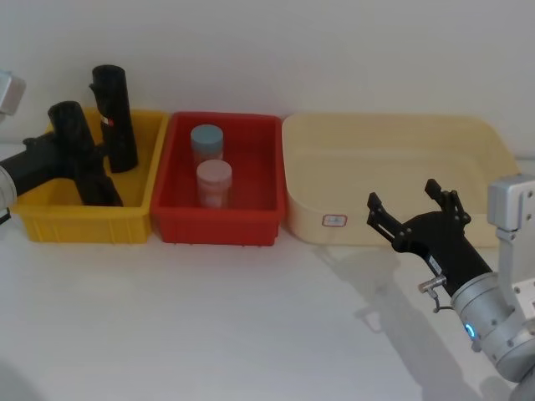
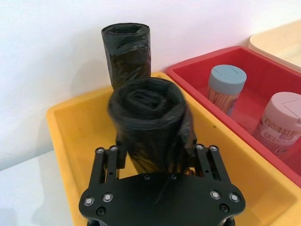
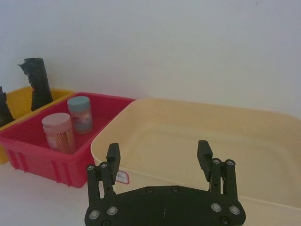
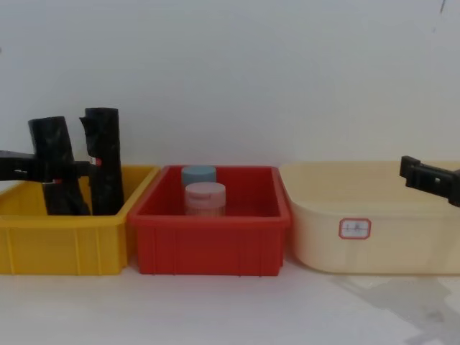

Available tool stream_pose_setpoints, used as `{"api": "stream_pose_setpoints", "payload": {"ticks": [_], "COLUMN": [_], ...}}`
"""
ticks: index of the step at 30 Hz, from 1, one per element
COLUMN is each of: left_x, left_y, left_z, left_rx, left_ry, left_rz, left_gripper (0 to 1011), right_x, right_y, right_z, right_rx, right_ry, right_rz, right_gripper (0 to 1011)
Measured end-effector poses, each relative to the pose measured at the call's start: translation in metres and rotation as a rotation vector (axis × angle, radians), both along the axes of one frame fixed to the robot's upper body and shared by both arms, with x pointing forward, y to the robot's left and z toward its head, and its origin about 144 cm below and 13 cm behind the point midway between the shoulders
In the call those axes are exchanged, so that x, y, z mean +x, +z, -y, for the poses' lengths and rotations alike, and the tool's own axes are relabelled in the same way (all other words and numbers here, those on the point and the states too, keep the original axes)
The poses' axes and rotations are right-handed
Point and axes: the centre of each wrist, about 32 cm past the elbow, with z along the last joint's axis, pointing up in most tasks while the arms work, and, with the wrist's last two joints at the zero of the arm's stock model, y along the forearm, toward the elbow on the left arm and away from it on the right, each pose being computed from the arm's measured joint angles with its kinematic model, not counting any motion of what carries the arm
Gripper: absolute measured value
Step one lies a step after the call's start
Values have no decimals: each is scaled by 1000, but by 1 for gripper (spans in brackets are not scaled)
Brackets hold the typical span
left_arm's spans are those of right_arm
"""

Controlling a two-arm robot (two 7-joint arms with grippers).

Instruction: Pick up the garbage bag with the one hand and transfer it to the other hand.

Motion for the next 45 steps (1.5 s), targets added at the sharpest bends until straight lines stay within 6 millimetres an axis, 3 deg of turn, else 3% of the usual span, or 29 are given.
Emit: {"api": "stream_pose_setpoints", "payload": {"ticks": [4, 7, 25, 34, 45], "left_x": [1, 1, 3, 3, 3], "left_y": [1, 1, 1, 1, 2], "left_z": [-1, -1, -1, -1, -2], "left_rx": [2, 3, 6, 7, 6], "left_ry": [-3, -6, -10, -11, -11], "left_rz": [1, 2, 2, 3, 3], "left_gripper": [592, 545, 431, 396, 396], "right_x": [1, 4, 46, 87, 155], "right_y": [0, 1, 20, 41, 68], "right_z": [0, 0, -14, -41, -91], "right_rx": [-1, -6, -41, -69, -121], "right_ry": [3, 16, 206, 339, 477], "right_rz": [0, -2, -59, -117, -229], "right_gripper": [1001, 1001, 1002, 1001, 1001]}}
